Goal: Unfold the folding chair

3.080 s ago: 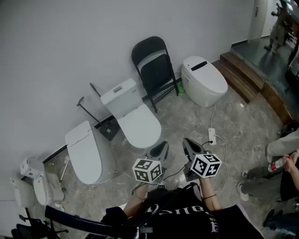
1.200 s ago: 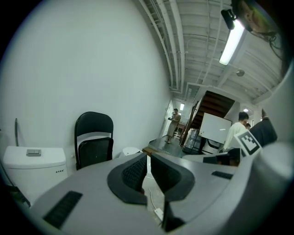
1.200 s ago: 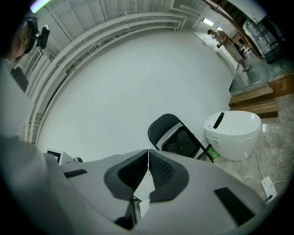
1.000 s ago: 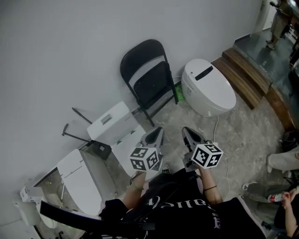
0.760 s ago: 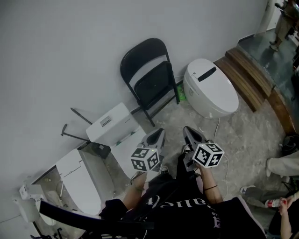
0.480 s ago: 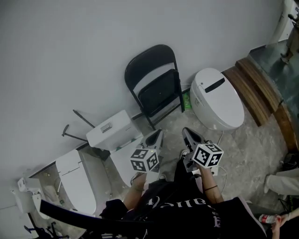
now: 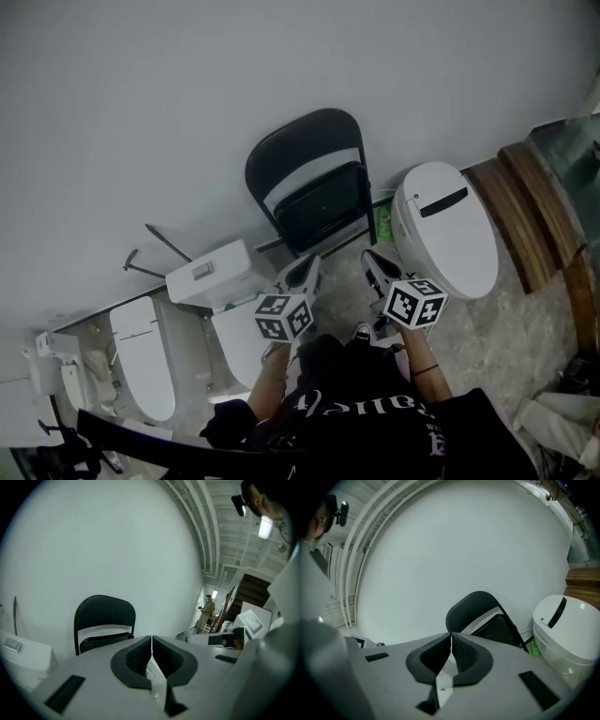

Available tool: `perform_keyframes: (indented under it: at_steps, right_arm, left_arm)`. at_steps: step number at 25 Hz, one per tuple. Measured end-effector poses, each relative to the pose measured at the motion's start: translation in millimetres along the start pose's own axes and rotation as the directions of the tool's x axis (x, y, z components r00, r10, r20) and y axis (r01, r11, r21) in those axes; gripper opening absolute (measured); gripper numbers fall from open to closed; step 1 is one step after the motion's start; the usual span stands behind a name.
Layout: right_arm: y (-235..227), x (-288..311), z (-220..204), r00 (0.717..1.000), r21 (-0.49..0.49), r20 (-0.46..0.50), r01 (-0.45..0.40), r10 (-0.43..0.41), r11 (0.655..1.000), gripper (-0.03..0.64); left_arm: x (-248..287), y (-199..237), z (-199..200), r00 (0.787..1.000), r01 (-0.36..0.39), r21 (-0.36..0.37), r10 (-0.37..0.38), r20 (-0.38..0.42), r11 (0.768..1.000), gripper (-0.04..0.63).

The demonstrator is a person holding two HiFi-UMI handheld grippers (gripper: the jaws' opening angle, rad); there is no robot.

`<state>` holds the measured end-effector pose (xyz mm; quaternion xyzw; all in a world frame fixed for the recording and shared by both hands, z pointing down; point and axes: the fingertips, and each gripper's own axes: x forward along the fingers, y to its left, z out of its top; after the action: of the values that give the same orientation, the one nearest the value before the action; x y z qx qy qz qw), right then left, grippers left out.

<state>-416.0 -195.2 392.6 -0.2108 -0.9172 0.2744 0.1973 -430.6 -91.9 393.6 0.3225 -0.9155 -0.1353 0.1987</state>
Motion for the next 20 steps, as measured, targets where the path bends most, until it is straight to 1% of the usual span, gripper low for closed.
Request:
perform_keyframes:
  at_steps: [5, 11, 13, 19, 20]
  right_arm:
    - [-19, 29, 11, 0.999, 0.038, -0.028, -0.034, 0.035, 0.999, 0.015]
    - [-32, 78, 15, 0.994, 0.080, -0.076, -0.070, 0.076, 0.994, 0.015]
    - [-37, 97, 20, 0.994, 0.087, -0.081, -0.061, 0.068, 0.994, 0.015]
    - [-63, 165, 36, 0.997, 0.138, -0.081, 0.000, 0.011, 0.990, 0.015]
    - [-67, 179, 39, 0.997, 0.150, -0.077, 0.009, 0.003, 0.989, 0.015]
  left_arm:
    - [25, 17, 9, 0.998, -0.058, 0.015, 0.058, -0.027, 0.998, 0.009]
    - [59, 68, 31, 0.995, -0.100, 0.006, 0.100, -0.031, 0.995, 0.011]
    - [74, 89, 42, 0.994, -0.108, 0.003, 0.108, -0.033, 0.994, 0.012]
    - [126, 158, 79, 0.994, -0.082, 0.019, 0.083, -0.066, 0.996, 0.014]
    - [135, 172, 88, 0.994, -0.076, 0.027, 0.078, -0.074, 0.997, 0.030]
